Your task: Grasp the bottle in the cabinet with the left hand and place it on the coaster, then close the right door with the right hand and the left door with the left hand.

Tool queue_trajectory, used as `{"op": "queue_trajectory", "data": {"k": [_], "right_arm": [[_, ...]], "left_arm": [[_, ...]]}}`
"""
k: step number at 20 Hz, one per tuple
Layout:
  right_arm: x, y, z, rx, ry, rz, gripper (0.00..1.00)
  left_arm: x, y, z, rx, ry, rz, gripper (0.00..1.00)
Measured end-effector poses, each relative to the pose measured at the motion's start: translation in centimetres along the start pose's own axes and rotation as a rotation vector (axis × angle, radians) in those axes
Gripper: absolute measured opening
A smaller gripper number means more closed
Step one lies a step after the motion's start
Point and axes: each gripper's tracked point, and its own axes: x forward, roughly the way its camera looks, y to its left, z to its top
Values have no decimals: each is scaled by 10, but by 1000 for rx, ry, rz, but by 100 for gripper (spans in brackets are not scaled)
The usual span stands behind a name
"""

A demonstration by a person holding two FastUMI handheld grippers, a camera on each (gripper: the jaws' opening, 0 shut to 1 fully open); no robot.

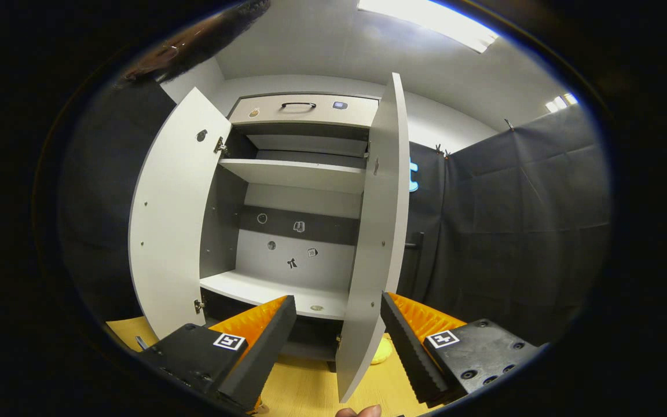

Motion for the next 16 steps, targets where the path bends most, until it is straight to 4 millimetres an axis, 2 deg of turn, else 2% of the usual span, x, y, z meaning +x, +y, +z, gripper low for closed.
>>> {"op": "queue_trajectory", "data": {"k": [7, 14, 16], "right_arm": [[-3, 14, -12, 3, 38, 28, 98], [-7, 23, -16, -42, 55, 55, 97], [-9, 23, -19, -43, 63, 54, 98]], "left_arm": [[-2, 10, -33, -7, 19, 25, 78], [3, 13, -51, 39, 37, 27, 78], [4, 11, -49, 38, 36, 17, 80]]}}
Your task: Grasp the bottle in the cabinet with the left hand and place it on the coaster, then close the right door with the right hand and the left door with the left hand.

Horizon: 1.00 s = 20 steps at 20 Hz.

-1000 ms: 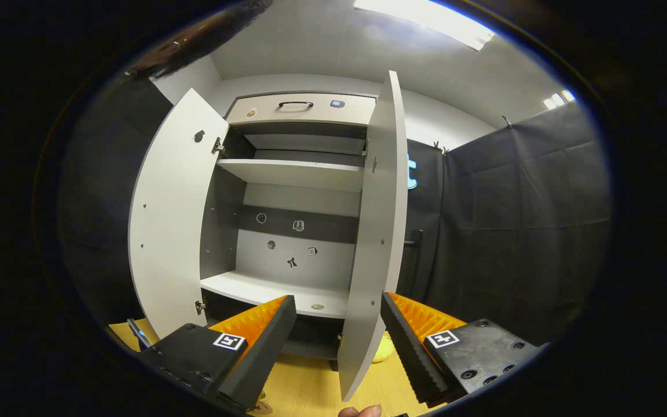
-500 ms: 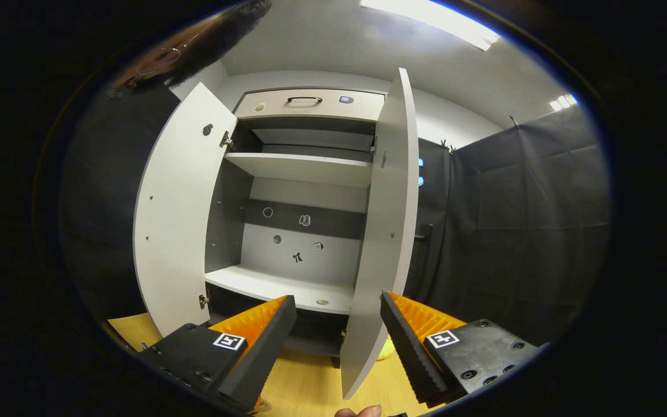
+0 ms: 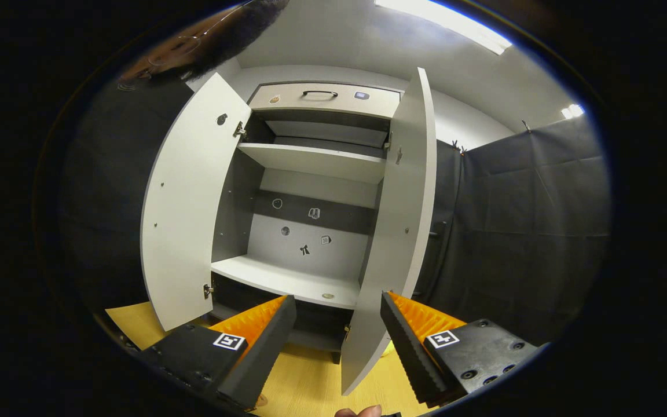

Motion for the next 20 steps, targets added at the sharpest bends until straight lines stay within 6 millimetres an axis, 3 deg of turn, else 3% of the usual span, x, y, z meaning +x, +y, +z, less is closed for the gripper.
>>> {"op": "queue_trajectory", "data": {"k": [2, 5, 8, 11, 15, 20], "right_arm": [[-1, 0, -3, 3, 7, -2, 98], [0, -1, -4, 20, 13, -9, 98], [-1, -4, -9, 38, 33, -19, 98], [-2, -15, -21, 61, 76, -17, 98], [-3, -45, -19, 137, 79, -62, 98], [-5, -73, -5, 110, 43, -94, 98]], "left_arm": [[-2, -5, -5, -16, 24, -21, 82], [-9, -3, -13, -41, 62, -12, 95], [-25, 4, -21, -51, 94, 5, 95], [-50, 13, -7, -60, 108, 12, 95], [-88, 41, 52, -83, 74, 61, 95], [-113, 111, 166, -71, -39, 182, 95]]}}
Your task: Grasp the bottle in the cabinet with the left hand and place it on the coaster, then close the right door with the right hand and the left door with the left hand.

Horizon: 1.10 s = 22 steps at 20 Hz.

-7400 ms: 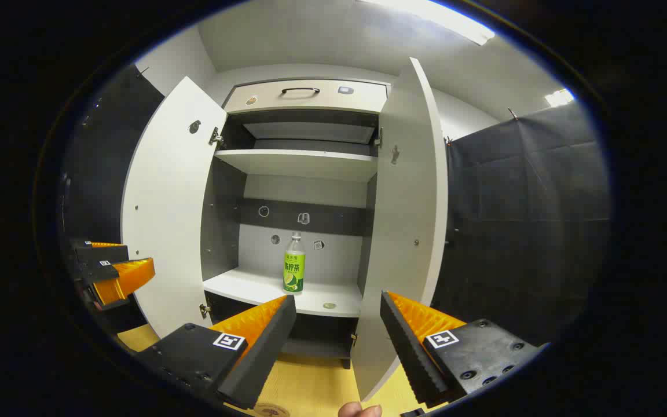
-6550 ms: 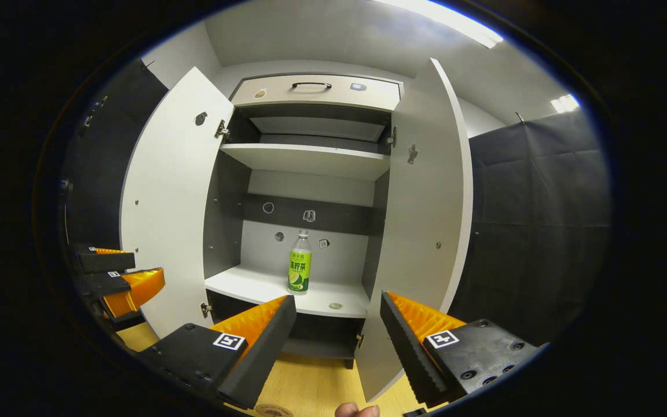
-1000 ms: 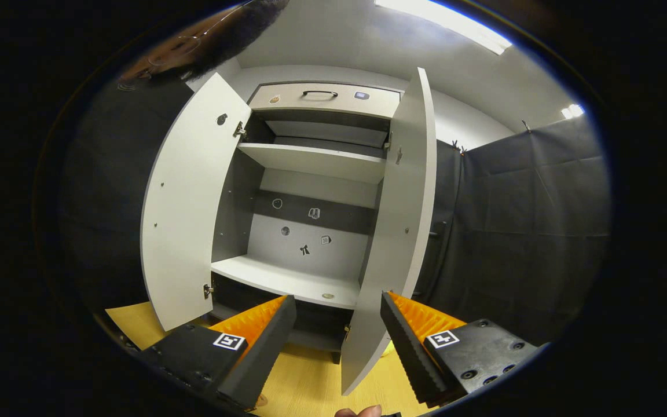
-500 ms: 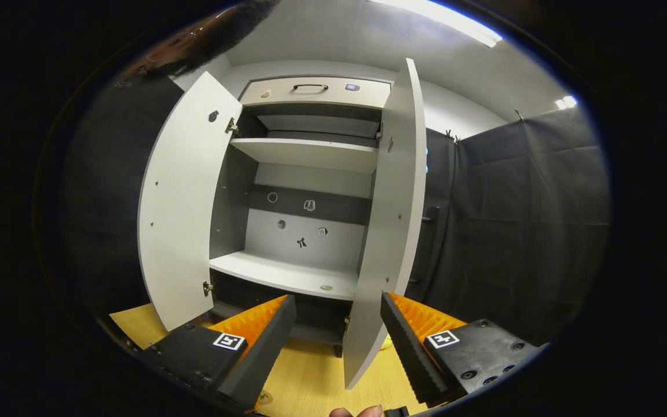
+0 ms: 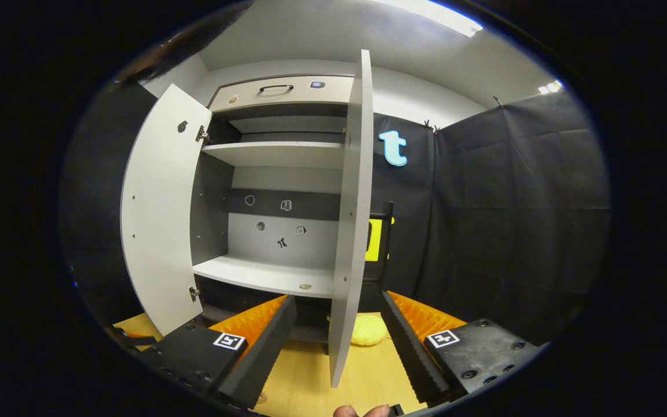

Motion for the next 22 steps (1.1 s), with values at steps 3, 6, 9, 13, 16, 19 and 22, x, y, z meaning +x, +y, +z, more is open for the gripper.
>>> {"op": "queue_trajectory", "data": {"k": [3, 6, 9, 13, 16, 19, 22], "right_arm": [[0, -18, 4, 35, 2, -21, 97], [2, -44, 17, 57, -22, -65, 98], [15, -71, 17, 64, -2, -103, 97], [47, -93, 9, 104, 80, -121, 98], [72, -103, 23, 79, 24, -135, 98], [93, -103, 23, 72, 26, -128, 98], [101, -107, 23, 75, 26, -152, 97]], "left_arm": [[-1, 30, 62, -37, -60, 50, 95], [5, 48, 111, -35, -77, 55, 95], [11, 66, 163, -67, -132, 87, 95], [12, 95, 194, -60, -153, 163, 95], [12, 110, 196, -39, -137, 216, 95], [6, 125, 201, -65, -138, 234, 95], [-1, 139, 196, -61, -130, 261, 95]]}}
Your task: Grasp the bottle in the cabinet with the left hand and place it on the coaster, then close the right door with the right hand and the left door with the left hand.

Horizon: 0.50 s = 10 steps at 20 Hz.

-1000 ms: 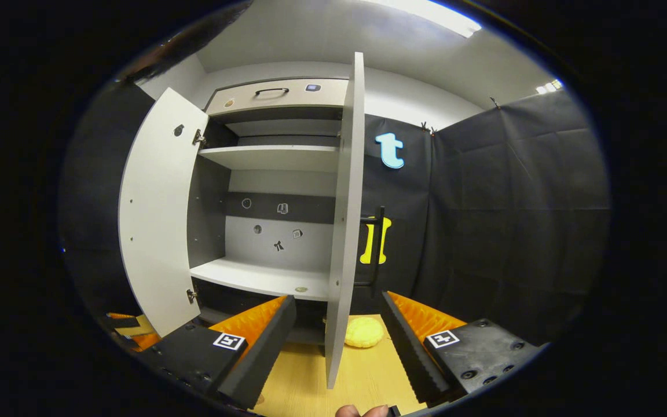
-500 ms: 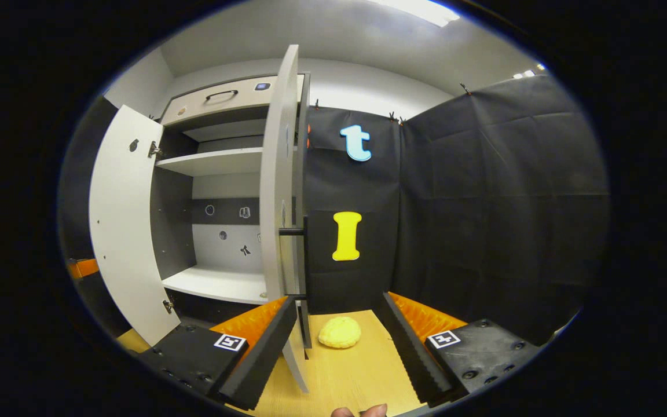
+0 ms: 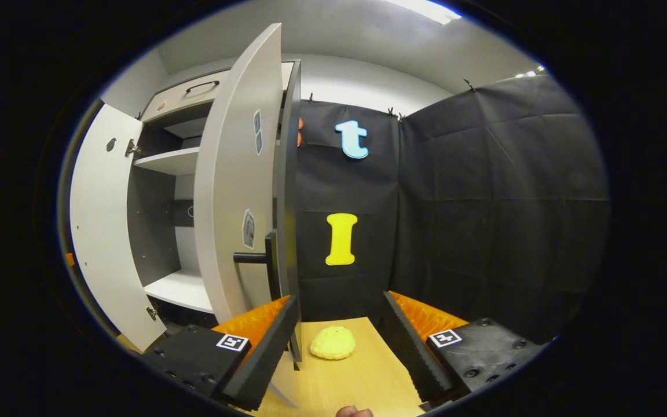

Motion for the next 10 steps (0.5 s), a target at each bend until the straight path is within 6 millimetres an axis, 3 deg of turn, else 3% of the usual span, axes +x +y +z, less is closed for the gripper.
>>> {"op": "queue_trajectory", "data": {"k": [6, 10], "right_arm": [[-8, 18, -4, 36, -1, -1, 96], [-15, 57, -8, 52, 6, 69, 98]], "left_arm": [[0, 22, -10, 12, 31, 23, 95], [4, 34, -11, 21, 32, 27, 95]]}}
